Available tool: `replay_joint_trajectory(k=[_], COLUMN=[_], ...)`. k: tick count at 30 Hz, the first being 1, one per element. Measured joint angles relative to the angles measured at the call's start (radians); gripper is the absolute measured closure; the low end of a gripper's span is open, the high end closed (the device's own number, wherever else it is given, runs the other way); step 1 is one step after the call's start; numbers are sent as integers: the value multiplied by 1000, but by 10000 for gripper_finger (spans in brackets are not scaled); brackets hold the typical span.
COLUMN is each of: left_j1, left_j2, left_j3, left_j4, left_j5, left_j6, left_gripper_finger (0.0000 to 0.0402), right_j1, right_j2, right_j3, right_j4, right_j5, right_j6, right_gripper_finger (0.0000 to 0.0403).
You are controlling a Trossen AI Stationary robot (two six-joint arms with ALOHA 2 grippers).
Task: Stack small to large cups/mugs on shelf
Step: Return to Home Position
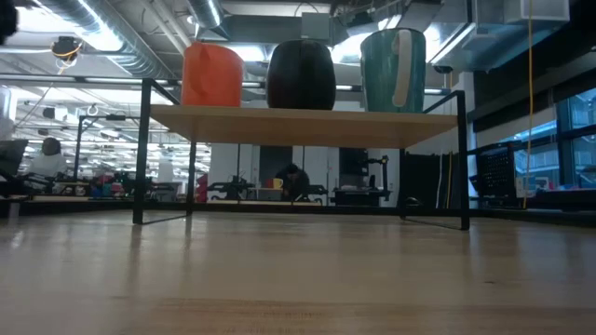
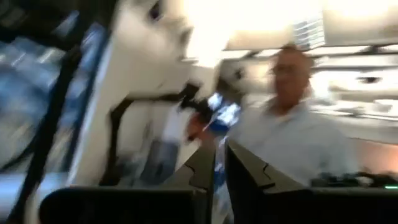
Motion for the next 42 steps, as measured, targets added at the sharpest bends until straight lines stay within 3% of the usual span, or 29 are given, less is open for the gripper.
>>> replay_joint_trajectory(k=[4, 6, 12, 18, 22, 27, 37, 42], left_j1=[-151, -210, -327, -303, -216, -73, 237, 380], left_j2=[32, 52, 81, 75, 65, -21, -275, -375], left_j3=[-73, -106, -173, -319, -405, -404, -404, -404], left_j4=[6, 37, 204, 321, 450, 413, 33, -180], left_j5=[-283, -353, -363, -377, -324, -197, -178, -175], left_j6=[-50, -40, 81, -9, -71, -12, 4, -17], left_gripper_finger=[376, 379, 380, 369, 364, 363, 363, 360], right_j1=[39, 43, 39, 38, 9, -71, -235, -306], right_j2=[-107, -152, -183, -185, -227, -348, -664, -768], right_j3=[-369, -561, -975, -1178, -1257, -1308, -1344, -1343], right_j4=[503, 769, 1407, 1673, 1697, 1651, 1244, 1060], right_j5=[3, -15, -117, -112, -82, -155, -321, -353], right_j6=[-160, -214, -316, -309, -253, -219, -51, -18], right_gripper_finger=[373, 373, 373, 373, 373, 373, 373, 373])
